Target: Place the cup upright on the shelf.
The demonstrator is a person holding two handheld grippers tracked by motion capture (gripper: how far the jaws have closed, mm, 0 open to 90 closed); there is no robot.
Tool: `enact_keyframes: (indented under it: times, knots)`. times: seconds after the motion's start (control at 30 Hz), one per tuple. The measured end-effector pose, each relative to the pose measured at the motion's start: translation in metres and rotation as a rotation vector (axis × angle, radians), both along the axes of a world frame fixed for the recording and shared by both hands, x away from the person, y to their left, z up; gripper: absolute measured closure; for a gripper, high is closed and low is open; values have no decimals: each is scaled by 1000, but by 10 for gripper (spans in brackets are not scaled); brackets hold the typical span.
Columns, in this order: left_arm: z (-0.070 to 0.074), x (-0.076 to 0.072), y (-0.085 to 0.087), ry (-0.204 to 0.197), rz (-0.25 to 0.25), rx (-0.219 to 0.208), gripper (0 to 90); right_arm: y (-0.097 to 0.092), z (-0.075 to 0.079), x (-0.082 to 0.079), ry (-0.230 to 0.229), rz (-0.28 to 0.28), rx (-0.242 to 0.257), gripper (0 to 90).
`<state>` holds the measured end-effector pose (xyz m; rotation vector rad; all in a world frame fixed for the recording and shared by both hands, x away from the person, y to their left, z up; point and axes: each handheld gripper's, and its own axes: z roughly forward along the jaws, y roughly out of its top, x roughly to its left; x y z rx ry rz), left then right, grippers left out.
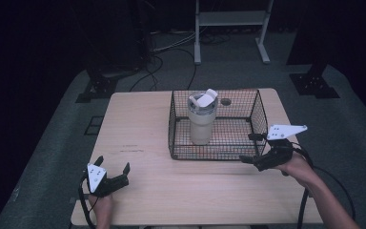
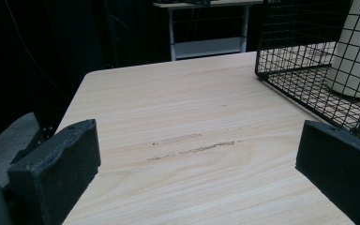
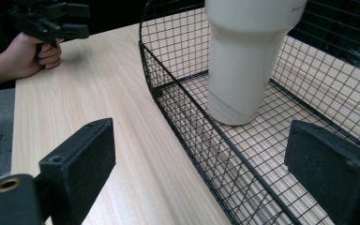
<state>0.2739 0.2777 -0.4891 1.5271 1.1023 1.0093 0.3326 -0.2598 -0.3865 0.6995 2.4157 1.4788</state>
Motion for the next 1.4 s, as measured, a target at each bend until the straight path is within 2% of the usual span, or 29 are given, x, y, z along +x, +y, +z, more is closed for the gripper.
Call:
enact_keyframes:
  times: [0.3,0.47,0.93,1.4]
  knots:
    - [0,0,0,1,0,1,0,-2,-19,-11,17,5,-14,85]
    - [0,0,0,1,1,1,0,-5,-24,-14,19,0,-18,85]
    - [0,0,0,0,2,2,0,-12,-40,-25,15,-6,-2,87]
    - [0,0,0,3,3,4,0,-25,-63,-39,24,-28,18,87]
